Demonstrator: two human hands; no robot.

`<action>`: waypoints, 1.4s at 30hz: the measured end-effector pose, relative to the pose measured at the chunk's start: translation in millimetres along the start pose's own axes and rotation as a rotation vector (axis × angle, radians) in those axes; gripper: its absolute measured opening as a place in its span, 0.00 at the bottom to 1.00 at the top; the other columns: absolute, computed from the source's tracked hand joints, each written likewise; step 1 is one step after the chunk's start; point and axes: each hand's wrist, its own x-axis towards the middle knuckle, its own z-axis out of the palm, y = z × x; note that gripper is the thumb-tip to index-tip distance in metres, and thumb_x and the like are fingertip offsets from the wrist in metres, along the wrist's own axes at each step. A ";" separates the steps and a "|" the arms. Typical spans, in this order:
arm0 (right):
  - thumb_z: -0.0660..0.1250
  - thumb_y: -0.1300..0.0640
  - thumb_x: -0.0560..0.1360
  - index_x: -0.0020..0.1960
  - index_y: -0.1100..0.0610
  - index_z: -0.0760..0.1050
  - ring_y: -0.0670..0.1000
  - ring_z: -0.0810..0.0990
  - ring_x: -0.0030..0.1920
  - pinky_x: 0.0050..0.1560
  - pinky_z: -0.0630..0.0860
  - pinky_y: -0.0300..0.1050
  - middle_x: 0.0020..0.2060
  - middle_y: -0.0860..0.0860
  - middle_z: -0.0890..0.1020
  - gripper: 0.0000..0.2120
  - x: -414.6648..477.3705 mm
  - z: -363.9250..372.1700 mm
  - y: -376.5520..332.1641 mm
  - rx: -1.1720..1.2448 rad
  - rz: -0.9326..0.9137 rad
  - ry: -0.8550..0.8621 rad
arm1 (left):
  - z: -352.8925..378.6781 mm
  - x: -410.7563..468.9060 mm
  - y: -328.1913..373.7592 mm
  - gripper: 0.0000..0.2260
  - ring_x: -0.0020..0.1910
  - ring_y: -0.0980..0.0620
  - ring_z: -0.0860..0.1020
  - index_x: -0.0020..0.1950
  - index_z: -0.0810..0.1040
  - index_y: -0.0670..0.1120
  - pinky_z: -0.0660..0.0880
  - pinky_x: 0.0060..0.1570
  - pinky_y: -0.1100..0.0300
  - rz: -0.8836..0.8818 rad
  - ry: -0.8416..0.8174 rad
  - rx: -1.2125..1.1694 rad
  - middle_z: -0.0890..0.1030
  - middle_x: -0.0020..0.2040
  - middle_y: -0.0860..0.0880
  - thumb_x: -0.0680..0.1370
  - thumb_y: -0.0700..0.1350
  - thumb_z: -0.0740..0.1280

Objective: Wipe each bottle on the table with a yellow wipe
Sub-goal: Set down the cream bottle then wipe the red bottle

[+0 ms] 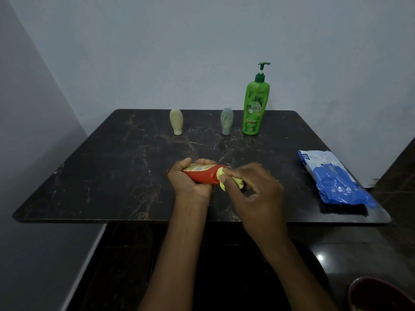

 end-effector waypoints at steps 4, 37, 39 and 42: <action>0.75 0.61 0.73 0.45 0.57 0.85 0.44 0.80 0.40 0.39 0.73 0.32 0.40 0.46 0.81 0.02 -0.5 -3.4 -2.2 0.014 0.015 -0.061 | -3.1 -1.1 -0.5 0.08 0.30 0.49 0.75 0.51 0.69 0.43 0.76 0.37 0.54 0.007 0.013 0.021 0.73 0.37 0.46 0.74 0.40 0.63; 0.72 0.58 0.76 0.43 0.53 0.82 0.51 0.83 0.34 0.37 0.81 0.49 0.34 0.51 0.85 0.03 -12.6 -1.1 -1.1 0.343 0.457 -0.093 | -6.9 -0.5 -6.6 0.04 0.33 0.50 0.73 0.49 0.69 0.42 0.74 0.40 0.54 0.069 0.071 -0.068 0.72 0.38 0.45 0.78 0.41 0.63; 0.72 0.60 0.76 0.44 0.56 0.83 0.52 0.83 0.33 0.35 0.79 0.45 0.34 0.53 0.85 0.03 -11.4 -2.6 -3.8 0.439 0.479 -0.095 | -5.6 -1.1 -6.2 0.04 0.33 0.50 0.73 0.49 0.69 0.43 0.75 0.40 0.54 0.062 0.072 -0.078 0.72 0.38 0.46 0.77 0.41 0.63; 0.71 0.62 0.76 0.45 0.57 0.83 0.52 0.83 0.33 0.34 0.78 0.43 0.35 0.54 0.86 0.03 -0.2 -4.2 6.0 0.446 0.502 0.014 | -4.3 -0.5 -7.8 0.03 0.32 0.49 0.73 0.47 0.69 0.43 0.75 0.39 0.53 0.068 0.074 -0.052 0.72 0.38 0.45 0.78 0.40 0.63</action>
